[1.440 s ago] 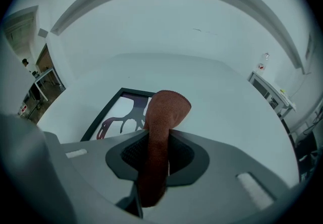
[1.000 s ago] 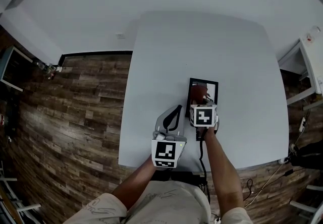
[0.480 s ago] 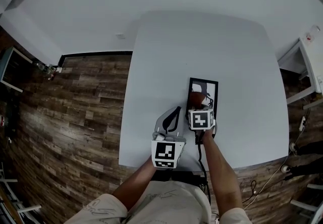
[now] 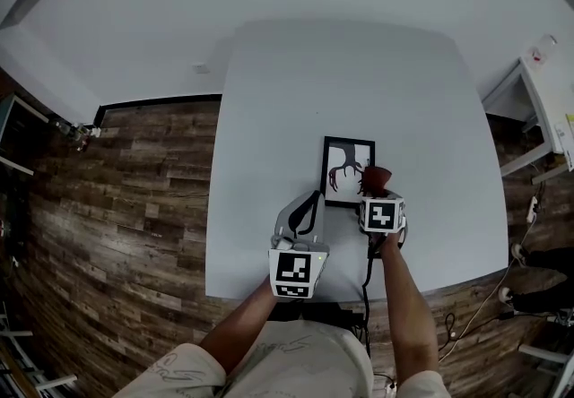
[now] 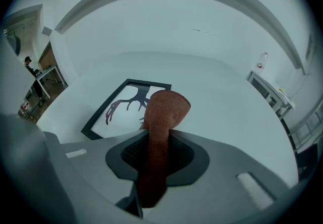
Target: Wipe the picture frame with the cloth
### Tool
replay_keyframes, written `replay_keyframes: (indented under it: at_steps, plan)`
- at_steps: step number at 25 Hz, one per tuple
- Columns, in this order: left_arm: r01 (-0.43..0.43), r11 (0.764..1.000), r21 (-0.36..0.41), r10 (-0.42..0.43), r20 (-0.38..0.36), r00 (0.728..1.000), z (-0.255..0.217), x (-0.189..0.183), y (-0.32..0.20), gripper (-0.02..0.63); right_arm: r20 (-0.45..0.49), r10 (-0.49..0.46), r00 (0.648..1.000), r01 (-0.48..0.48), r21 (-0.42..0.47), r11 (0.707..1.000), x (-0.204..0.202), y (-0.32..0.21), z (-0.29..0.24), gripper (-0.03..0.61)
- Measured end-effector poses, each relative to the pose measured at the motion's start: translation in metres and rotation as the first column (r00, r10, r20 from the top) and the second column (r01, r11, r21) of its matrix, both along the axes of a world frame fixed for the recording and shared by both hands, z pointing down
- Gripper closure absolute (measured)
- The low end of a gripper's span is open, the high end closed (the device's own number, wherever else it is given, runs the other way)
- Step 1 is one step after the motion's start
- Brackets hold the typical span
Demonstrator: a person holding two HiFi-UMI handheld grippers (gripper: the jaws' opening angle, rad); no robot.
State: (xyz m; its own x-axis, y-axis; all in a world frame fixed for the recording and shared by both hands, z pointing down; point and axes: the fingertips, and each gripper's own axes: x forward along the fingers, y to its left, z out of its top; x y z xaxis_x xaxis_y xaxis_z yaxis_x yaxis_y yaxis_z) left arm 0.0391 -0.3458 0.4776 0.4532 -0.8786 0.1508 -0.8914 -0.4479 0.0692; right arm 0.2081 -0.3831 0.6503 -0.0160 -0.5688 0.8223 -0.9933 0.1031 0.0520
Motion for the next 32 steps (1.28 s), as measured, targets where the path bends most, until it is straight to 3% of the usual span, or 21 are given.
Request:
replay_keyframes:
  at_steps: [13,16,19,24,32]
  plan:
    - [0.003,1.000,0.015,-0.003,-0.002,1.000,-0.009,0.002,0.001,0.614,0.041,0.028,0.999,-0.030,0.036,0.999,0.006,0.003,-0.010,0.475]
    - [0.004,1.000,0.015,-0.004,-0.021,1.000,-0.014,0.001,-0.003,0.614,0.084,0.026,0.996,-0.034,0.099,0.995,-0.001,0.001,-0.034,0.474]
    - [0.001,1.000,0.017,-0.001,-0.038,0.999,-0.022,0.002,-0.007,0.614,0.134,-0.005,0.991,-0.025,0.224,0.974,-0.009,0.000,-0.072,0.474]
    - [0.013,0.999,0.043,-0.011,-0.039,0.999,-0.043,0.000,-0.011,0.614,0.131,-0.077,0.988,0.010,0.449,0.894,-0.021,0.009,-0.148,0.476]
    - [0.046,0.995,0.087,-0.041,-0.056,0.998,-0.087,-0.010,-0.012,0.614,0.093,-0.140,0.986,0.020,0.763,0.646,-0.035,0.044,-0.270,0.476]
